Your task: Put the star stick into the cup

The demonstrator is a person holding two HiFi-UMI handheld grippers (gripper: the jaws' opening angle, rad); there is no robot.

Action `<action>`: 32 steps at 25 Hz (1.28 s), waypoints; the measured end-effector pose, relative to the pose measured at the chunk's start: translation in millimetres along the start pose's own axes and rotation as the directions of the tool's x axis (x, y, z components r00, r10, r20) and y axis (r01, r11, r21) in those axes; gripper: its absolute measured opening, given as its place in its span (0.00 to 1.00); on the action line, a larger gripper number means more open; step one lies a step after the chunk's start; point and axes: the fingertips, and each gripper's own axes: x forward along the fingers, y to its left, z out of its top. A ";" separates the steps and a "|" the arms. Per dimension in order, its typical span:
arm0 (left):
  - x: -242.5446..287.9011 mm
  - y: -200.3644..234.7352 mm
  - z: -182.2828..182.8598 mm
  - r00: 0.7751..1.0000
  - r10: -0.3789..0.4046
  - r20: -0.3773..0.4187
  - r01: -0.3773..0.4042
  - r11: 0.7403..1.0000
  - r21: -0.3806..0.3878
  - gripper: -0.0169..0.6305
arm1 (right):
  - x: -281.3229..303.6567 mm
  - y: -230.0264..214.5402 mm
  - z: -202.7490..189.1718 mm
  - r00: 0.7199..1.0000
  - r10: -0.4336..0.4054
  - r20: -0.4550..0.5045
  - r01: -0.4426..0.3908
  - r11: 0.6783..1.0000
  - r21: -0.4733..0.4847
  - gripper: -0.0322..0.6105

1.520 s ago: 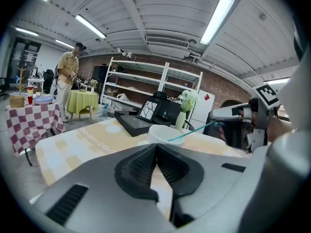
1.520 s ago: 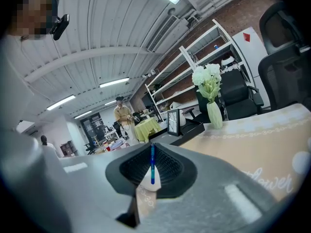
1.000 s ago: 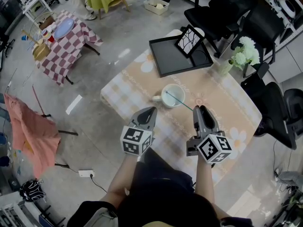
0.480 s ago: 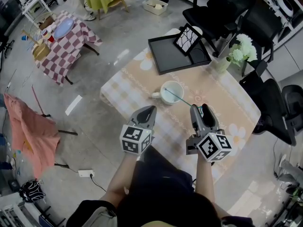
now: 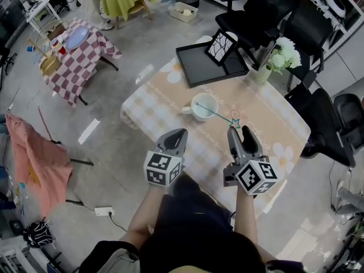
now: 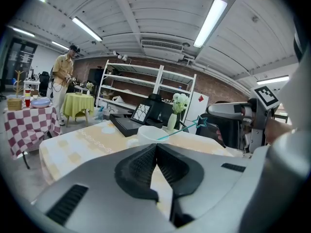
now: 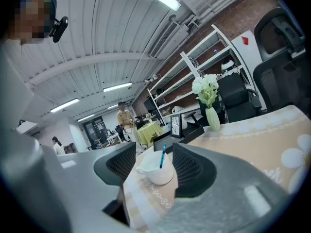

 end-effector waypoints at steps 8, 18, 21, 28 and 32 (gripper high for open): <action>-17.4 -12.1 -7.8 1.000 -0.019 0.000 0.019 1.000 0.016 0.04 | -22.8 9.3 -8.9 1.000 -0.009 0.009 0.009 1.000 -0.004 0.40; -34.3 -28.7 -13.0 0.999 -0.051 0.015 0.050 0.998 0.049 0.04 | -47.6 16.2 -16.9 0.998 -0.036 0.055 0.038 0.999 -0.025 0.36; -37.9 -31.9 -12.3 0.998 -0.059 0.025 0.058 0.997 0.054 0.04 | -54.1 15.6 -17.9 0.996 -0.054 0.071 0.057 0.998 -0.036 0.32; -55.0 -38.2 -8.2 0.995 -0.061 0.075 0.057 0.997 0.055 0.04 | -66.1 19.2 -25.1 0.991 -0.095 0.092 0.102 0.992 -0.070 0.17; -68.1 -46.1 -8.8 0.993 -0.061 0.103 0.054 0.997 0.062 0.04 | -78.0 19.7 -29.9 0.987 -0.120 0.110 0.130 0.988 -0.083 0.08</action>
